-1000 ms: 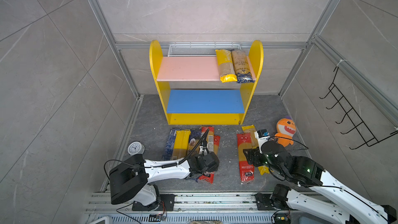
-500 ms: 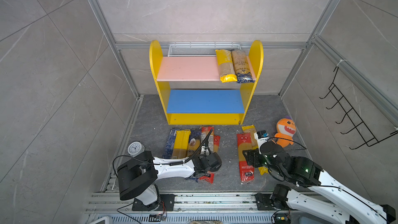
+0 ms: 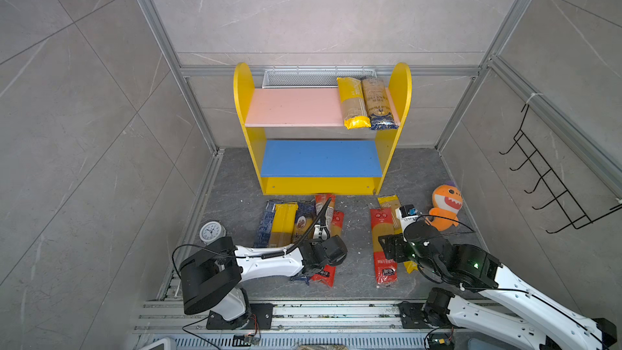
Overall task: Place and organize the pasta boxes and bags onto the shelf
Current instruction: 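Lift the white-and-red bag with the left gripper up to the pink shelf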
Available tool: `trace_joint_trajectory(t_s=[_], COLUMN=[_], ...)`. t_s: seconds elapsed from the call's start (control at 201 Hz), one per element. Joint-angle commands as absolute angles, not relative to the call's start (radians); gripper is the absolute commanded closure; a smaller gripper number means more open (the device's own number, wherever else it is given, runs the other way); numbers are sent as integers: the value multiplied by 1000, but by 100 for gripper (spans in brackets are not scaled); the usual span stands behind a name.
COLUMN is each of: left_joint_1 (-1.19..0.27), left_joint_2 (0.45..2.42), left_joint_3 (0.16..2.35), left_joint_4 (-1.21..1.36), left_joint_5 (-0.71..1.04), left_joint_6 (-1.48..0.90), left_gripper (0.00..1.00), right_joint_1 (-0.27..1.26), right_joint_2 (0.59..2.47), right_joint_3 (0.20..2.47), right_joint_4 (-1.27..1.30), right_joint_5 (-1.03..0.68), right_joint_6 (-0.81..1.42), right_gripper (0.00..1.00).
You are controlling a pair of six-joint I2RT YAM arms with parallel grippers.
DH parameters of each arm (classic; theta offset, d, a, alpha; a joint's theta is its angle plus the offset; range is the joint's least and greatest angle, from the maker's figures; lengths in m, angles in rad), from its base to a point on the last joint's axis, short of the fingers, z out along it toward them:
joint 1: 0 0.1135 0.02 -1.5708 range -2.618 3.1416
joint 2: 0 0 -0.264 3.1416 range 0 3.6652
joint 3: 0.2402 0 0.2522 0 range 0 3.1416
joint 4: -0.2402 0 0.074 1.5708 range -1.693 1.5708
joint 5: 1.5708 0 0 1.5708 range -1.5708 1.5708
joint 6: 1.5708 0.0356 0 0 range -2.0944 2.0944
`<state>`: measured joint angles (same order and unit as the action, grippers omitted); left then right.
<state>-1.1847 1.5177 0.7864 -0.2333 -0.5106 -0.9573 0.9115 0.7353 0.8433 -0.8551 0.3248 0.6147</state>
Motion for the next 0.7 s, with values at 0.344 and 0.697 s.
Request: trace_joint_trajectory(t_s=[0.344, 0.697], left_joint_1=[-1187, -1186], left_joint_2=[1145, 796], left_joint_3=[787, 817], left_joint_4=[-515, -666], left_joint_5=[-545, -586], left_joint_6=[-873, -818], left_gripper=[100, 100], right_joint_1=[918, 918], right_joint_2=[710, 721], right_joint_3=[831, 851], right_joint_4=[-813, -793], right_joint_5=[274, 258], right_joint_6=[637, 635], right_gripper=[22, 22])
